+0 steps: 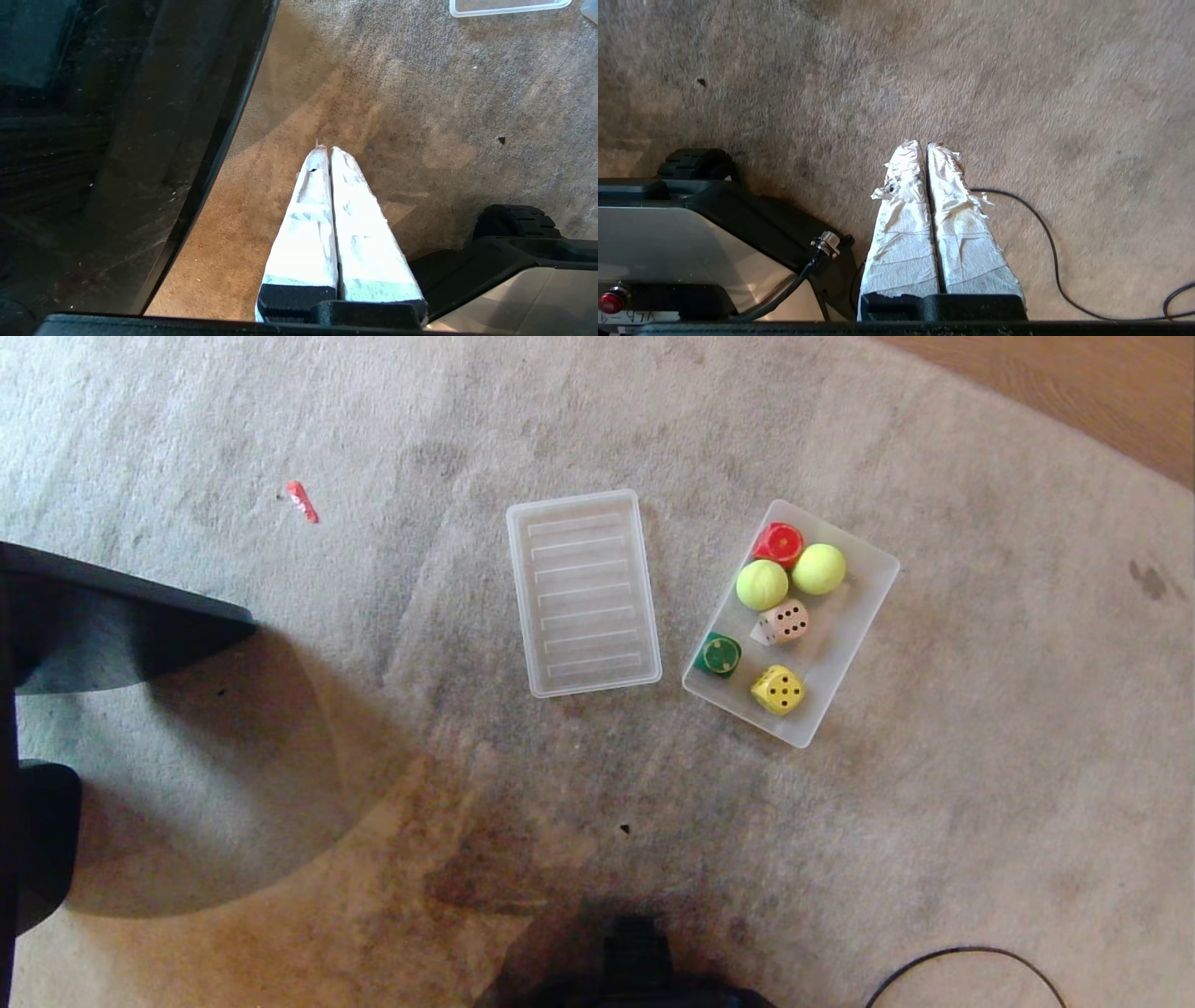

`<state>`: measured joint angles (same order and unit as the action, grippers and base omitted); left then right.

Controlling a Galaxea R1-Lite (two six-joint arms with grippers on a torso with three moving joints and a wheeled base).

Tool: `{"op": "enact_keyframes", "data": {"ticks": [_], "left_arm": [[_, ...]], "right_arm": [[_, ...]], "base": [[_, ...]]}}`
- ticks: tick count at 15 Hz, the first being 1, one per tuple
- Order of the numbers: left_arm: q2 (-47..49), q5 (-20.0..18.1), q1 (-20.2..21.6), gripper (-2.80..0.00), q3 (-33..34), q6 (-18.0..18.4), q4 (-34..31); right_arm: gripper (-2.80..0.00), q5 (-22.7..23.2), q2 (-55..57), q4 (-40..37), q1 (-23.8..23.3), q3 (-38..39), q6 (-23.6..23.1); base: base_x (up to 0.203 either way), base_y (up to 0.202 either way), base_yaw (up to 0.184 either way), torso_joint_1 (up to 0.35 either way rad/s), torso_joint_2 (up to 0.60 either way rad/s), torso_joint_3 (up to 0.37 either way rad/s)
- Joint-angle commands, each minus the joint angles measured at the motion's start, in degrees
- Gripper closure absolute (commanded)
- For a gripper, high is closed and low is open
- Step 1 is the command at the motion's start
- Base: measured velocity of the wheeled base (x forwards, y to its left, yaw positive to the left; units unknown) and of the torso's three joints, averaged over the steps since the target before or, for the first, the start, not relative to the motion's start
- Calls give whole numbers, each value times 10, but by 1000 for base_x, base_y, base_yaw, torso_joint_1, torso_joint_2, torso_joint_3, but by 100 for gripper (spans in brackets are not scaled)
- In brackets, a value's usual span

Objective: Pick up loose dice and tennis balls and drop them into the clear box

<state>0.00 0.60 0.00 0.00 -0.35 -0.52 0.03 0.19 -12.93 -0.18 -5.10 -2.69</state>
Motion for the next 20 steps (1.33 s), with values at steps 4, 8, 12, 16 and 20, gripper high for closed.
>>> {"op": "enact_keyframes", "data": {"ticks": [4, 8, 12, 16, 20], "left_arm": [[0, 0, 0, 0, 0, 0, 0], [0, 0, 0, 0, 0, -1, 0], [0, 0, 0, 0, 1, 0, 0], [0, 0, 0, 0, 0, -1, 0], [0, 0, 0, 0, 0, 0, 0]], "right_arm": [[0, 0, -4, -3, 0, 1, 1], [0, -2, -4, -3, 0, 1, 15], [0, -2, -4, -3, 0, 1, 15], [0, -2, -4, -3, 0, 1, 15], [0, -2, -4, -3, 0, 1, 15]], "base": [[0, 0, 0, 0, 0, 0], [0, 0, 0, 0, 0, 0], [0, 0, 0, 0, 0, 0], [0, 0, 0, 0, 0, 0], [0, 0, 0, 0, 0, 0]]}}
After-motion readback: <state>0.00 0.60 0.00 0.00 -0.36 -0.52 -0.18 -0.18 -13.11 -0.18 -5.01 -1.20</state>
